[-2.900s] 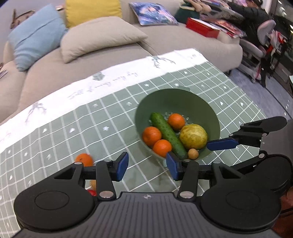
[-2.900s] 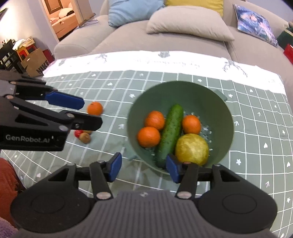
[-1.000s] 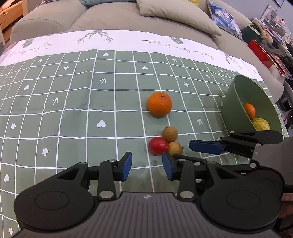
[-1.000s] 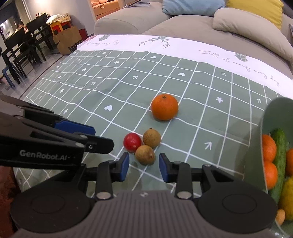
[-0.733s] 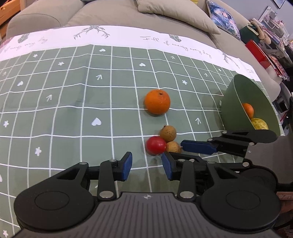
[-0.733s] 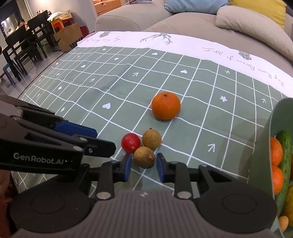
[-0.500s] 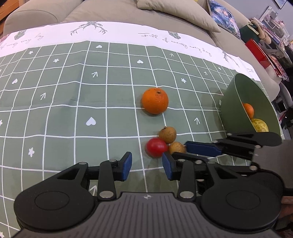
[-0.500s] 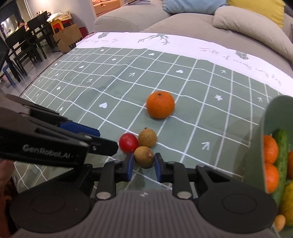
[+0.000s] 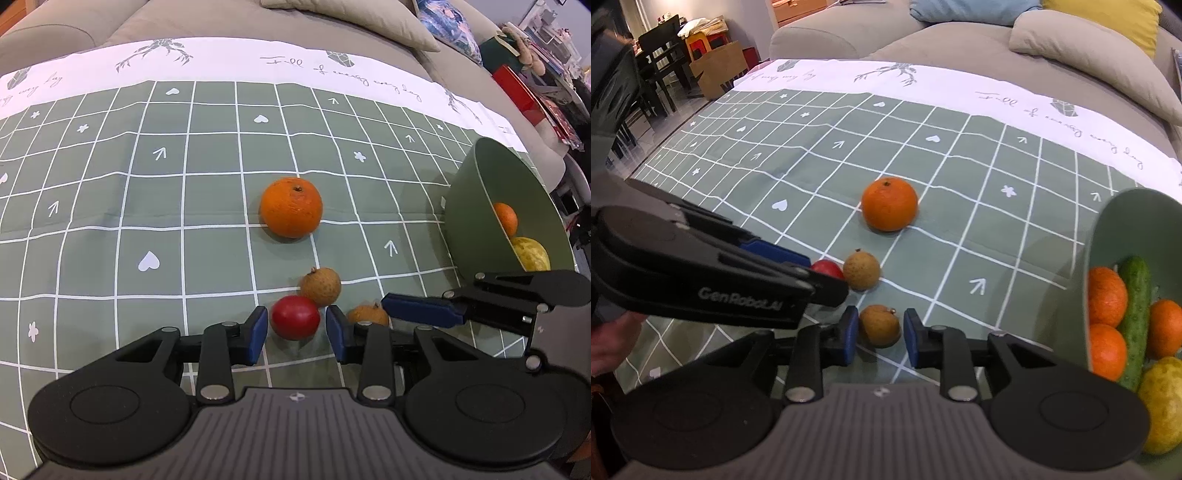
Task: Organize fruits
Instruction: 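Grasp the red tomato with the left tool while the right tool grasps a longan, then carry the tomato and longan into the green colander and release both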
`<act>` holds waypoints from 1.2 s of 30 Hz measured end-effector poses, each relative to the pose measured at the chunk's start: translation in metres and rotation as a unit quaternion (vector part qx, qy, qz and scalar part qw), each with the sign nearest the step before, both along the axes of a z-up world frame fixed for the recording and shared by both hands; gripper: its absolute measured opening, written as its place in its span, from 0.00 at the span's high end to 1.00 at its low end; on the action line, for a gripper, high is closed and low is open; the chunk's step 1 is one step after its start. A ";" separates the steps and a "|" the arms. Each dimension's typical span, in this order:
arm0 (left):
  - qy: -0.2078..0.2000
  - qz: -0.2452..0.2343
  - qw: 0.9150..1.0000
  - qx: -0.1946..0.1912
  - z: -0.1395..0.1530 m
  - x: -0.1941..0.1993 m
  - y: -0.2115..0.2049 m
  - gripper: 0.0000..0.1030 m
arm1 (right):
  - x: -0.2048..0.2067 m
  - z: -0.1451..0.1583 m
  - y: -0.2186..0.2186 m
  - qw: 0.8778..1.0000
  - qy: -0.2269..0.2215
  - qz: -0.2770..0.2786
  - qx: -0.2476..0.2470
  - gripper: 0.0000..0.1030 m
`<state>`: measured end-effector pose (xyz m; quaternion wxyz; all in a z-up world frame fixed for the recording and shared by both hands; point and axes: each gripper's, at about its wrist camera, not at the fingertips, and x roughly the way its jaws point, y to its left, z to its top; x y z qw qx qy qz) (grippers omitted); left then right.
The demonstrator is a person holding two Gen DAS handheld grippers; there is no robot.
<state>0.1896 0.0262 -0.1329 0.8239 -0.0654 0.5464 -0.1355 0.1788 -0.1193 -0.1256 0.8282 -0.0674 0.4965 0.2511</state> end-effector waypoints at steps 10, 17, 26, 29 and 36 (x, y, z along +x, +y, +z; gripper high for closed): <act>-0.004 -0.006 1.000 0.008 0.000 -0.004 -0.003 0.69 | -0.004 -0.003 0.001 1.000 0.008 -0.003 0.000 0.80; -0.013 0.005 1.000 -0.002 0.019 -0.023 -0.002 0.70 | -0.012 0.015 -0.011 1.000 -0.002 -0.017 0.013 0.80; -0.038 0.000 0.999 -0.016 0.055 -0.045 -0.020 0.70 | -0.042 0.048 -0.047 0.998 -0.031 -0.041 0.019 0.80; -0.047 -0.015 0.999 -0.019 0.067 -0.046 -0.033 0.70 | -0.052 0.058 -0.064 0.997 -0.043 -0.056 0.022 0.80; -0.067 -0.070 0.995 -0.026 0.087 -0.040 -0.077 0.70 | -0.066 0.076 -0.110 0.992 -0.070 -0.101 0.023 0.80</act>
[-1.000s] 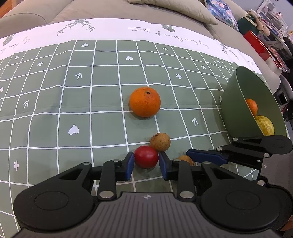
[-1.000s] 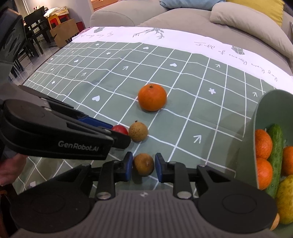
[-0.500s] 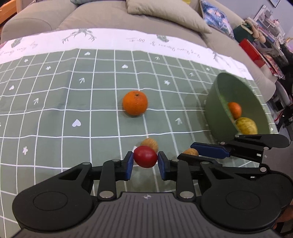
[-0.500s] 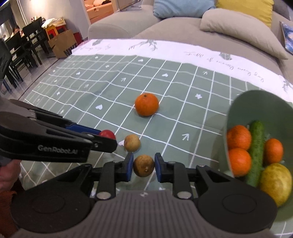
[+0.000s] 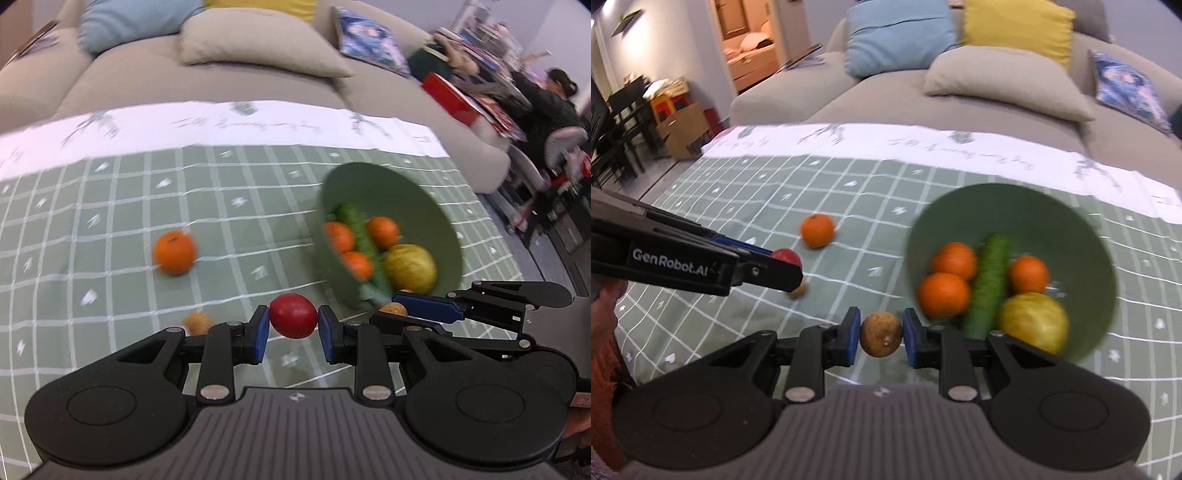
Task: Organize fruits
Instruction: 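Carry the tomato and longan into the green colander and release both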
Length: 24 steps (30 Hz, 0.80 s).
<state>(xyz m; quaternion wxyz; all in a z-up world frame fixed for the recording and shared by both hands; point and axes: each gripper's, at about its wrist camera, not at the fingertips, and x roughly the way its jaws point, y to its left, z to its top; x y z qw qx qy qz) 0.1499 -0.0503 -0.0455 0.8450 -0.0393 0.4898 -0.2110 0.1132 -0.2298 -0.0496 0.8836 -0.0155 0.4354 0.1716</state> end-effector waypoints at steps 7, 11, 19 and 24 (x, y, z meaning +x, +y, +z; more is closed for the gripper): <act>-0.015 -0.059 0.998 0.009 0.008 0.021 -0.050 0.70 | 0.012 0.005 -0.038 0.999 -0.014 -0.033 -0.012 0.80; -0.008 -0.072 0.997 0.008 0.006 0.042 -0.072 0.69 | 0.027 0.003 -0.052 0.999 -0.020 -0.035 -0.023 0.80; 0.017 -0.067 0.998 0.013 -0.012 0.084 -0.094 0.70 | 0.068 -0.016 -0.064 0.999 -0.019 -0.015 -0.026 0.80; 0.026 -0.071 0.997 0.030 -0.025 0.100 -0.102 0.70 | 0.088 -0.028 -0.064 0.999 -0.012 -0.002 -0.033 0.80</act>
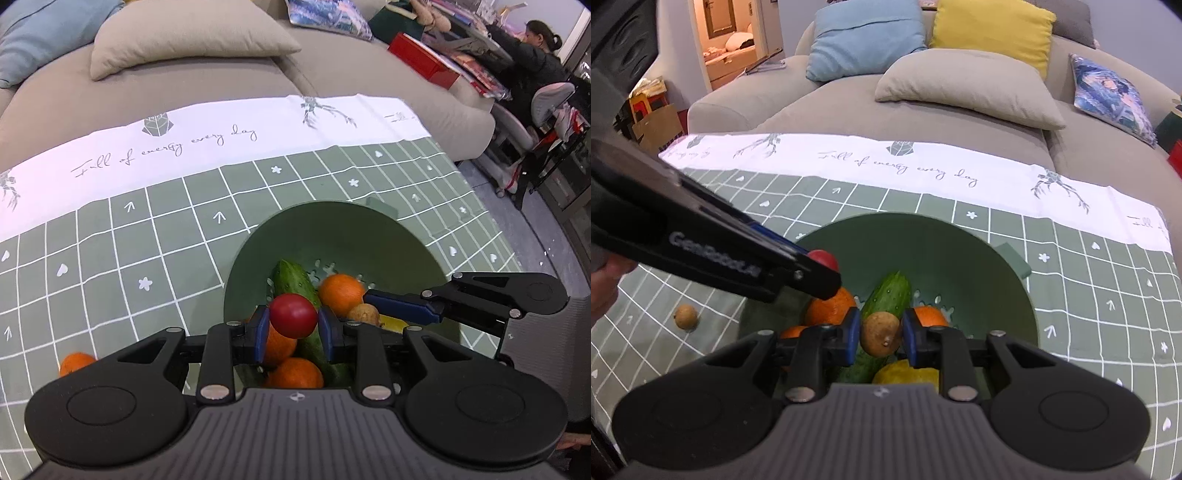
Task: Organize fruits
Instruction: 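Carry the tomato and longan into the green colander and release both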
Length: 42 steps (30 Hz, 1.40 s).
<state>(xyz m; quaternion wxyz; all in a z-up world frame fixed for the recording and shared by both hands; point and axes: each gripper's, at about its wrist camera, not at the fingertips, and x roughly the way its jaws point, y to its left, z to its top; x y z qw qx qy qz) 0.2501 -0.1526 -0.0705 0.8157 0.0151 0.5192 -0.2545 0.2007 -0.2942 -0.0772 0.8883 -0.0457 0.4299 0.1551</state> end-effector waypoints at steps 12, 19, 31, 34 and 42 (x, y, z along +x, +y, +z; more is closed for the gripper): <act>0.005 -0.021 0.999 0.044 -0.022 0.020 -0.018 0.69 | 0.009 -0.019 0.006 1.000 0.017 0.015 -0.016 0.80; 0.009 -0.017 0.999 0.046 -0.026 0.021 -0.019 0.68 | 0.006 -0.020 0.007 1.000 0.020 0.013 -0.020 0.79; -0.026 -0.021 0.999 0.043 0.004 0.001 -0.006 0.63 | -0.001 -0.005 0.007 1.000 0.022 -0.012 -0.011 0.65; -0.048 -0.020 0.998 0.044 0.018 -0.010 0.001 0.63 | -0.007 0.004 0.010 0.999 0.020 -0.024 -0.011 0.59; -0.085 0.020 0.996 0.035 0.047 -0.044 0.040 0.63 | -0.030 0.027 0.029 0.999 0.014 -0.049 -0.004 0.51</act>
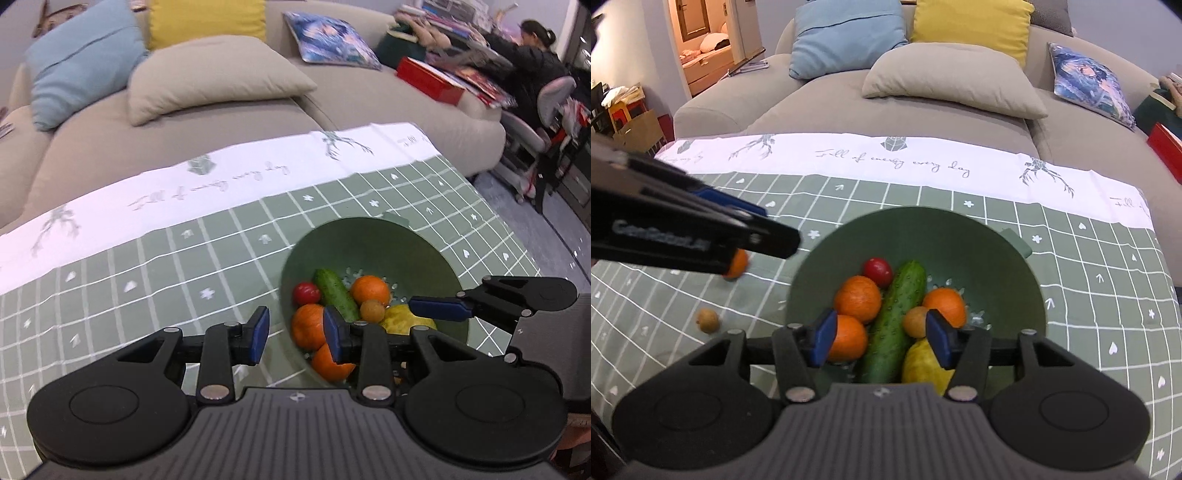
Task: Organize fruits
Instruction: 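Carry the tomato and longan into the green colander and release both, then grasp the last longan with the left tool while the right tool grasps the last mandarin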
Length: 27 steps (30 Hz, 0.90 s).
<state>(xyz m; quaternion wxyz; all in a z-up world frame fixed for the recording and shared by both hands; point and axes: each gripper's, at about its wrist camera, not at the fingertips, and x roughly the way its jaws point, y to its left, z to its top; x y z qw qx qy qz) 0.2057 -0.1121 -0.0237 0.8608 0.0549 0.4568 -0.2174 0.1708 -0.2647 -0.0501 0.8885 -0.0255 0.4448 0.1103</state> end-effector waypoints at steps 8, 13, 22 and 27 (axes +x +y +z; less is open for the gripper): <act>-0.023 0.040 0.999 -0.001 0.007 -0.037 0.047 0.62 | -0.028 0.009 0.028 1.000 0.002 -0.009 0.024 0.46; -0.025 0.067 0.997 -0.005 0.002 -0.059 0.076 0.62 | -0.045 0.007 0.046 0.999 -0.003 -0.008 0.047 0.46; -0.010 0.112 0.994 -0.020 -0.015 -0.083 0.113 0.62 | -0.068 0.000 0.085 0.998 -0.026 0.031 0.046 0.46; 0.005 0.115 0.993 -0.020 -0.030 -0.087 0.121 0.63 | -0.069 -0.008 0.103 0.997 -0.015 0.064 0.033 0.57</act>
